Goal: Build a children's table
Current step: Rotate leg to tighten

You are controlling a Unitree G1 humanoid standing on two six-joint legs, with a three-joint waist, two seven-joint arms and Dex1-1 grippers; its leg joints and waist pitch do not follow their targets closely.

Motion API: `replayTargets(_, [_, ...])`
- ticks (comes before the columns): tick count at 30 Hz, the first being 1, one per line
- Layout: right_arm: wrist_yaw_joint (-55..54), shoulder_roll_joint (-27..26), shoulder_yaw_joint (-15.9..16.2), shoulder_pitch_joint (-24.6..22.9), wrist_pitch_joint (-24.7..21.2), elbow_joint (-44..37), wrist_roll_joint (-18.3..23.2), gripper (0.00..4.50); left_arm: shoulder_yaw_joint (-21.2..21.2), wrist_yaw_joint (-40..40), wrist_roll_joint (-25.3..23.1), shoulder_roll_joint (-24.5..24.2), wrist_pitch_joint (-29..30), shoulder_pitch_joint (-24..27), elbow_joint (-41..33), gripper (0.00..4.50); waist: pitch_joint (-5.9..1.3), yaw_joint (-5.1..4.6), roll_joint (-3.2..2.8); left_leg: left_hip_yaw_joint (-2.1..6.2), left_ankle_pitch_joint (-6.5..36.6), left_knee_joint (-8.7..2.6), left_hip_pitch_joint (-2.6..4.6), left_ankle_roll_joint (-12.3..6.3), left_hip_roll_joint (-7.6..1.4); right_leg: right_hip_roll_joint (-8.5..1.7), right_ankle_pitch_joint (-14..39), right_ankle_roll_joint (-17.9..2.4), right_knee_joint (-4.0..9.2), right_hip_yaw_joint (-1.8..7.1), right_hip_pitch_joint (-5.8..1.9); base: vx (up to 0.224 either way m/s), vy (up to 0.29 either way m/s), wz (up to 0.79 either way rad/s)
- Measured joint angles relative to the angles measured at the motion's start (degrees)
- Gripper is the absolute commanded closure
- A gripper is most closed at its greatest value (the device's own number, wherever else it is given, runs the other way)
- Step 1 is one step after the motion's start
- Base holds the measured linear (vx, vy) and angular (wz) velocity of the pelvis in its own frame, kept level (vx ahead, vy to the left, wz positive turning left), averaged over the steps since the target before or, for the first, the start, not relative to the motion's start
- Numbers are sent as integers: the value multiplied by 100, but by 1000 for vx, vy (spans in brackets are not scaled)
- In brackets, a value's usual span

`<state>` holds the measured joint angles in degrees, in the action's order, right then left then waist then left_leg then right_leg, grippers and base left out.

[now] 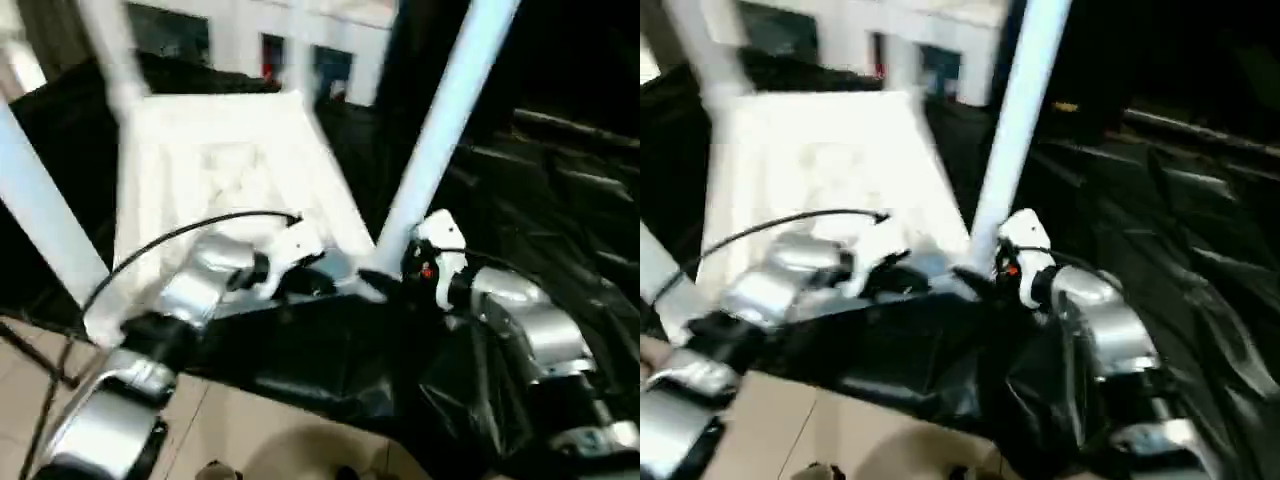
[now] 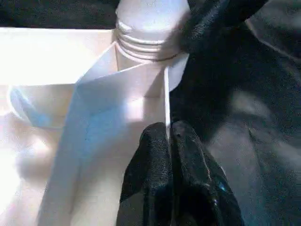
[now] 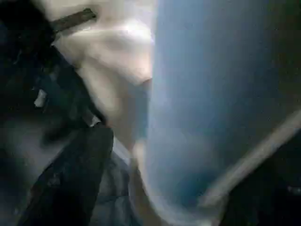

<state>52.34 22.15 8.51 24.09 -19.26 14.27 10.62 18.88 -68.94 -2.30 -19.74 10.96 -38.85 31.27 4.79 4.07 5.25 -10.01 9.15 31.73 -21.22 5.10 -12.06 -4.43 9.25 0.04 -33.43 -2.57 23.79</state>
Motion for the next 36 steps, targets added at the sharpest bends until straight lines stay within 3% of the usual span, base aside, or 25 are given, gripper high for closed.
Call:
replayTargets(5, [501, 191, 104, -37, -18, -124, 102, 69, 25, -374, 88, -211, 6, 68, -184, 450, 0, 2, 1, -20, 6, 24, -10, -12, 1, -3, 24, -22, -4, 19, 12, 0, 0, 0])
replayTargets(6, [605, 254, 146, -75, -17, -202, 101, 95, 32, -463, 100, -263, 5, 91, -215, 450, 0, 23, 1, -22, 7, 23, -9, -12, 1, -4, 26, -23, -4, 17, 12, 0, 0, 0])
replayTargets(9, [661, 275, 159, -129, -15, -224, 97, 108, 65, -564, 113, -315, -1, 121, -289, 450, 1, 86, 1, -25, 7, 24, -5, -9, 0, -4, 26, -23, -8, 18, 10, 0, 0, 0])
replayTargets(15, [657, 286, 205, -122, 18, -191, 62, 175, 94, -589, 109, -344, -1, 129, -296, 450, 0, 96, 2, -27, 5, 32, 7, -5, 1, -6, 26, -21, -29, 29, 6, 0, 0, 0])
replayTargets(29, [682, 311, 215, -120, 247, -192, 1, 240, 106, -575, 89, -348, -9, 129, -297, 450, -2, 96, 4, -24, 5, 52, 10, -4, 0, -7, 35, -8, -58, 32, 5, 0, 0, 0])
replayTargets(33, [636, 238, 167, -183, 241, -192, 55, 243, 107, -565, 86, -349, -6, 129, -297, 450, -3, 95, 7, -24, 5, 53, 12, -4, 0, -7, 35, -8, -59, 32, 3, 0, 0, 0])
replayTargets(36, [115, -193, -136, -327, 163, -88, 105, 244, 45, -222, 2, -206, 27, 80, -103, 450, -13, 89, 20, -22, 5, 55, 28, -4, 0, -6, 34, -8, -65, 31, -12, 0, 0, 0])
